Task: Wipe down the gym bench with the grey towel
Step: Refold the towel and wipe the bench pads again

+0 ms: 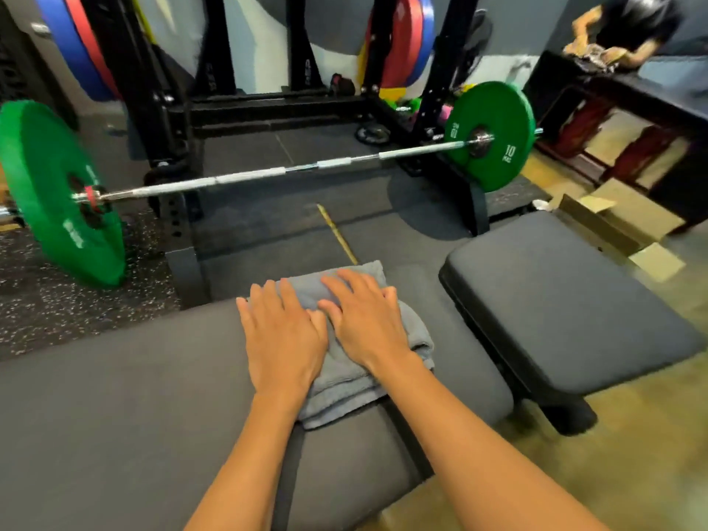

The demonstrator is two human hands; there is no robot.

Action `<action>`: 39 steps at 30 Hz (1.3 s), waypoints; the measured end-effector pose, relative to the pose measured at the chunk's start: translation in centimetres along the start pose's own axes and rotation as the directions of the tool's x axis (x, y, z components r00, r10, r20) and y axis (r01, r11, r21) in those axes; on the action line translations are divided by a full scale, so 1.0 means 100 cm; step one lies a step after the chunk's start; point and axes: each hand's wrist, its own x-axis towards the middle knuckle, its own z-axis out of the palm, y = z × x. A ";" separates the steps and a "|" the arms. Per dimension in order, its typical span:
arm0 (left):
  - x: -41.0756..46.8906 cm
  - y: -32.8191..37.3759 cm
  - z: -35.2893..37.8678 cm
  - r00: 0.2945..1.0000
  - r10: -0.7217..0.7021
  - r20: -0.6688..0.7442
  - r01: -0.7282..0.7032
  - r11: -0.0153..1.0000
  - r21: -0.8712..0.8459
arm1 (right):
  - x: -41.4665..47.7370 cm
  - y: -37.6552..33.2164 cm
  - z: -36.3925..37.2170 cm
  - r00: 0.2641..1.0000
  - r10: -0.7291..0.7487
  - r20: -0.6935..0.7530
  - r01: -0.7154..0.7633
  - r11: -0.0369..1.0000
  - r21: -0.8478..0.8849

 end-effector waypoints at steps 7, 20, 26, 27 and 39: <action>0.004 0.135 0.046 0.991 0.117 0.072 -0.114 0.993 -0.043 | -0.020 0.135 -0.039 0.962 0.271 -0.010 -0.270 0.961 0.061; -0.002 0.137 0.048 0.993 0.033 -0.111 -0.067 0.945 -0.319 | -0.026 0.107 -0.040 0.780 0.622 -0.068 -0.623 0.782 0.002; 0.003 0.137 0.057 0.965 0.041 -0.260 -0.160 0.877 -0.454 | -0.023 0.113 -0.037 0.843 0.523 -0.128 -0.524 0.851 0.025; 0.002 0.138 0.054 0.968 0.028 -0.248 -0.149 0.864 -0.481 | -0.024 0.113 -0.036 0.853 0.509 -0.114 -0.508 0.861 0.039; 0.035 0.267 0.026 0.939 -0.124 -0.322 -0.151 0.691 -0.707 | 0.004 0.209 -0.144 0.914 0.317 -0.253 -0.253 0.934 0.254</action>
